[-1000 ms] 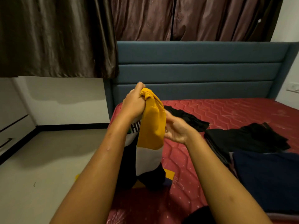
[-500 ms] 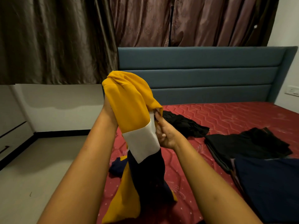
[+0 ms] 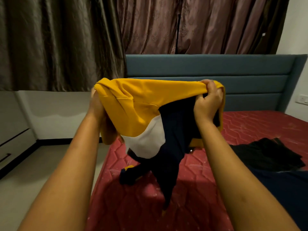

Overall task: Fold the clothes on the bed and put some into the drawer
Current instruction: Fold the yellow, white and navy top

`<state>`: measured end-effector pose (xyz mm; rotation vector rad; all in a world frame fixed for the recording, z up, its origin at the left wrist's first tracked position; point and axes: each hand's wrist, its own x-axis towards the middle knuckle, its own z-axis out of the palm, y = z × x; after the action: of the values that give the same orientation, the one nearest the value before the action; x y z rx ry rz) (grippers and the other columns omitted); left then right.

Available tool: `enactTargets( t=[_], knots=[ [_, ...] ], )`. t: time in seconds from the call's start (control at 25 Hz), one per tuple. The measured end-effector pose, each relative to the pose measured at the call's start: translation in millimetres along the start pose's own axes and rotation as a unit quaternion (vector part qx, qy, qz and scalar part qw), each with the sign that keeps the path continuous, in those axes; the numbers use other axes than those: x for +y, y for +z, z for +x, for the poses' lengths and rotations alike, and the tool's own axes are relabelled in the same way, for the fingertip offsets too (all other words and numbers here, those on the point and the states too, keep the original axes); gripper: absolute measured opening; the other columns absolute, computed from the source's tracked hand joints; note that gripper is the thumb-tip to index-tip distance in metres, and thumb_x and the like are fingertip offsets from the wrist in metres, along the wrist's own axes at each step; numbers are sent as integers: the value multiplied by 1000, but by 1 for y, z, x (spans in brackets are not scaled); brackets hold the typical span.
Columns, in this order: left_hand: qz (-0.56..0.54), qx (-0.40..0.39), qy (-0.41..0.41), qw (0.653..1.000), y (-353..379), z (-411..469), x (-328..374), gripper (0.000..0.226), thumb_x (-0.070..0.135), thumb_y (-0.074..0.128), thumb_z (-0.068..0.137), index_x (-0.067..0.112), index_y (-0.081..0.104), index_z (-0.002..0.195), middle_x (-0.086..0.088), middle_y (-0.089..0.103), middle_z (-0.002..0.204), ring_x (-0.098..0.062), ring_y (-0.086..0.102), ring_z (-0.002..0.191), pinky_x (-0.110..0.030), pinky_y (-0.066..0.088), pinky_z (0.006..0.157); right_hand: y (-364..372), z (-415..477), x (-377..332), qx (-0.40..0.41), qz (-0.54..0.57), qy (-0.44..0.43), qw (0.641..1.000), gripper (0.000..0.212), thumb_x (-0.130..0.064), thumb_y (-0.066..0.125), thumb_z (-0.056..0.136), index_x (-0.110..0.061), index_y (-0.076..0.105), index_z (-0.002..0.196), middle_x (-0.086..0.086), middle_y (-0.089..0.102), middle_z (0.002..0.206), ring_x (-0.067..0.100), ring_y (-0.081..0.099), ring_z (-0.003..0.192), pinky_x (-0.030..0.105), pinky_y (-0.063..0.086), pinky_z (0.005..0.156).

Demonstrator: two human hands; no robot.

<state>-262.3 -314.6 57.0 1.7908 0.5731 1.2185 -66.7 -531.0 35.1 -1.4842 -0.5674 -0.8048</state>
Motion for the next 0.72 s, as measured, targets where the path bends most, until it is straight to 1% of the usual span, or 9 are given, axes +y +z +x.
enactTargets(
  t=[0.04, 0.12, 0.2, 0.28, 0.36, 0.4, 0.56, 0.64, 0.72],
  knots=[
    [6, 18, -22, 1000, -6, 7, -3, 32, 32, 40, 98, 7, 58, 96, -1, 72, 90, -15, 65, 88, -22, 52, 76, -5, 2, 1, -4, -57, -13, 998, 23, -4, 51, 83, -13, 66, 97, 12, 50, 108, 24, 45, 100, 31, 38, 83],
    [246, -56, -43, 967, -21, 23, -36, 54, 35, 45, 81, 0, 61, 118, -21, 56, 130, -33, 51, 121, -33, 40, 102, -12, -14, 16, -56, -225, 7, 973, 16, -11, 56, 82, -16, 66, 93, 14, 44, 111, 34, 43, 102, 42, 42, 81],
    [486, -115, -146, 854, -20, 10, -67, 45, 31, 49, 87, 13, 60, 126, -22, 42, 141, -38, 42, 128, -38, 32, 108, -14, -46, 37, -141, -350, -10, 926, 12, -16, 61, 77, -17, 67, 87, 11, 47, 110, 36, 43, 103, 45, 39, 83],
    [475, -236, -134, 837, 9, -35, -78, 41, 19, 57, 88, 20, 57, 129, -16, 43, 142, -34, 44, 127, -35, 35, 106, -7, -86, 42, -303, -330, -19, 894, 11, -21, 60, 79, -20, 67, 87, 10, 58, 108, 34, 51, 105, 42, 34, 90],
    [335, -390, -94, 853, 57, -83, -78, 53, 11, 65, 83, 15, 49, 134, -12, 49, 137, -26, 49, 122, -26, 39, 95, 7, -123, 34, -465, -216, 31, 858, 10, -20, 54, 83, -21, 62, 88, 12, 66, 101, 34, 59, 100, 38, 40, 82],
    [300, -413, -88, 855, 77, -103, -82, 57, 9, 66, 82, 11, 45, 134, -14, 53, 131, -26, 52, 118, -26, 41, 87, 12, -135, 28, -495, -175, 45, 850, 8, -20, 53, 83, -21, 60, 87, 13, 66, 98, 35, 60, 97, 39, 43, 75],
    [395, -169, -48, 902, 94, -135, -97, 39, 6, 52, 81, 15, 53, 118, -15, 61, 116, -35, 57, 108, -39, 44, 78, 12, -133, 24, -533, -162, 54, 829, 13, -32, 67, 78, -27, 56, 82, 4, 61, 84, 29, 61, 89, 34, 42, 66],
    [430, -70, -16, 900, 76, -131, -110, 34, 3, 49, 82, 12, 57, 113, -15, 61, 113, -36, 54, 105, -42, 44, 77, 6, -126, 37, -633, -226, 27, 740, 32, -36, 75, 74, -27, 62, 101, 5, 65, 98, 25, 61, 94, 30, 44, 70],
    [429, -4, -27, 903, 56, -126, -121, 30, 3, 45, 86, 10, 55, 114, -17, 55, 114, -40, 53, 102, -46, 44, 75, 0, -136, 57, -725, -326, 8, 607, 42, -30, 75, 78, -14, 63, 115, 10, 65, 114, 27, 61, 102, 30, 46, 75]
  ],
)
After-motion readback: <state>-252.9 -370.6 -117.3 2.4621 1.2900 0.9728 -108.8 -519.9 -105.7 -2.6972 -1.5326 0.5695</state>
